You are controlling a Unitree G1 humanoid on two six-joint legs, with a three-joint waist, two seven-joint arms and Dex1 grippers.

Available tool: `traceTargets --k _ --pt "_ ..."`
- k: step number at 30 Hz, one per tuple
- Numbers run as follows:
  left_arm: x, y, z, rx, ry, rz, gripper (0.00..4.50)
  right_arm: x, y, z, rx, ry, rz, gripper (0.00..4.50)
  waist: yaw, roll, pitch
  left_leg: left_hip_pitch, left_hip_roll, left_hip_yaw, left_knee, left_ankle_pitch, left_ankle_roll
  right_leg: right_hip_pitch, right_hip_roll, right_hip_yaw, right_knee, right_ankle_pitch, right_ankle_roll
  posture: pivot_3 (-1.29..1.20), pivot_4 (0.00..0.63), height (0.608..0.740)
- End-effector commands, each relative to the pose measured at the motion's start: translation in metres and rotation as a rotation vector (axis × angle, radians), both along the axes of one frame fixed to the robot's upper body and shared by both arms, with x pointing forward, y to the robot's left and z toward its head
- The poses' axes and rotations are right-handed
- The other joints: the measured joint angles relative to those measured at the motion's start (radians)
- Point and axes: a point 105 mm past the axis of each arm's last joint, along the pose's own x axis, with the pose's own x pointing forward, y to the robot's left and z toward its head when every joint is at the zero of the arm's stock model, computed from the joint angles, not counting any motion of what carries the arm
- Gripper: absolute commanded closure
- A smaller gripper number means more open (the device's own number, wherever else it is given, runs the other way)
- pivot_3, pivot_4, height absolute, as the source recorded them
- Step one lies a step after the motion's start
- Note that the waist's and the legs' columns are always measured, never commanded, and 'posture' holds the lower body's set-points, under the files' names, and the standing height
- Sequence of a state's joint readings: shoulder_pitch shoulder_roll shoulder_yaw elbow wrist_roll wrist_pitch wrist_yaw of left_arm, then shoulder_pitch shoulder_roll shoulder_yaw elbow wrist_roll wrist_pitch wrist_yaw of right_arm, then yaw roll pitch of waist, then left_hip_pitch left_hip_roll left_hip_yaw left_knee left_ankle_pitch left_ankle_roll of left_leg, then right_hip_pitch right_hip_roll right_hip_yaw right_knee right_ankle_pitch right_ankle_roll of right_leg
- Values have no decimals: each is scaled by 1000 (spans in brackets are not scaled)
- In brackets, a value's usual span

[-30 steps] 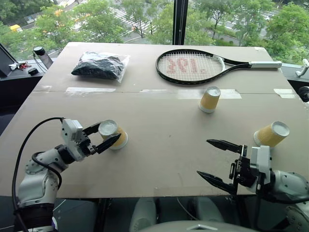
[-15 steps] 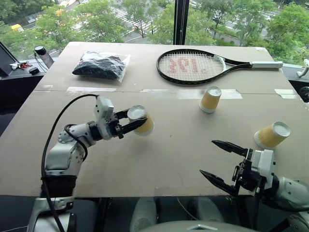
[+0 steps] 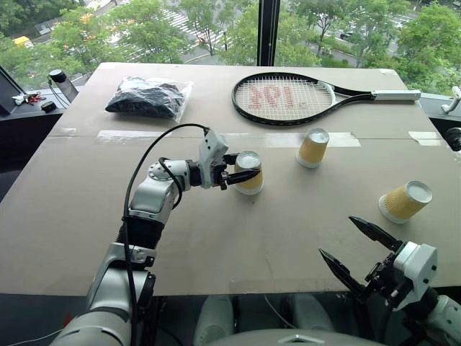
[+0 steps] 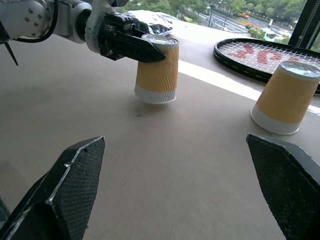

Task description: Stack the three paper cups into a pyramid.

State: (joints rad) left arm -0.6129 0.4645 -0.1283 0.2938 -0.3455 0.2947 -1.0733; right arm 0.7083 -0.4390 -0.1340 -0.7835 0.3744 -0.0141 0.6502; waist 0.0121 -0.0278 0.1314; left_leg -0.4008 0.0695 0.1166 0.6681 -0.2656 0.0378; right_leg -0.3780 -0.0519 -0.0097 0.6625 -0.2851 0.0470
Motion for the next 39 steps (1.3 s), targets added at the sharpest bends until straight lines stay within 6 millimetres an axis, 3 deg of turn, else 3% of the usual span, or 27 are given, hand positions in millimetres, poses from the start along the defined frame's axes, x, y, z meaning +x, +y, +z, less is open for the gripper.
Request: traceTargets --k 1,8,9,12,17,20,24,27,29,35,39 --pt "3 -8 11 -2 -54 -26 2048 -2 1 11 -6 -59 -11 0 1 0 0 0 0 0 0 0 0 0 0 0 0 0 0 0 150 740" --pt "4 -15 13 -27 -43 -35 2048 -4 -1 10 -2 -59 -47 0 1 0 0 0 0 0 0 0 1 0 0 0 0 0 0 0 150 740" --pt "4 -14 14 -40 -35 -26 1147 -4 -1 10 -1 -58 -49 0 1 0 0 0 0 0 0 0 1 0 0 0 0 0 0 0 150 740" --pt "2 -14 15 -55 -24 -34 34 -5 -2 9 -1 -55 -51 0 1 0 0 0 0 -1 0 -1 1 0 0 0 0 0 0 0 150 740" --pt "0 -6 23 -99 -37 4 34 -5 -4 7 0 -52 -56 0 1 0 0 0 2 -1 0 -1 1 0 0 0 0 0 0 0 150 740" --pt "-9 15 34 -124 -34 42 34 -4 -13 5 2 -53 -105 0 -4 0 0 0 2 -1 0 0 1 0 0 0 0 0 0 0 150 740" --pt "-29 44 40 -132 -38 69 34 9 -40 10 33 -92 -292 0 -10 1 0 0 4 -1 -1 1 -1 0 -1 0 0 0 0 0 150 740" --pt "-61 55 42 -137 21 -36 34 29 -82 7 -47 -104 -554 0 -10 1 1 0 3 0 0 1 -3 0 -2 0 0 0 0 0 150 740" --pt "-80 50 44 -124 54 -124 34 38 -104 8 -67 -103 -672 0 -8 1 1 0 3 0 0 1 -3 0 -3 0 0 0 0 0 150 740" --pt "-112 29 60 -129 55 -309 34 59 -132 21 -78 -102 -793 0 1 6 3 1 3 -1 -1 2 -4 1 -3 -1 1 0 -1 0 150 740" --pt "-127 14 63 -150 52 -376 34 72 -156 4 -100 19 -908 0 -5 7 4 1 2 0 -1 2 -3 0 -2 1 0 0 -1 0 150 740"
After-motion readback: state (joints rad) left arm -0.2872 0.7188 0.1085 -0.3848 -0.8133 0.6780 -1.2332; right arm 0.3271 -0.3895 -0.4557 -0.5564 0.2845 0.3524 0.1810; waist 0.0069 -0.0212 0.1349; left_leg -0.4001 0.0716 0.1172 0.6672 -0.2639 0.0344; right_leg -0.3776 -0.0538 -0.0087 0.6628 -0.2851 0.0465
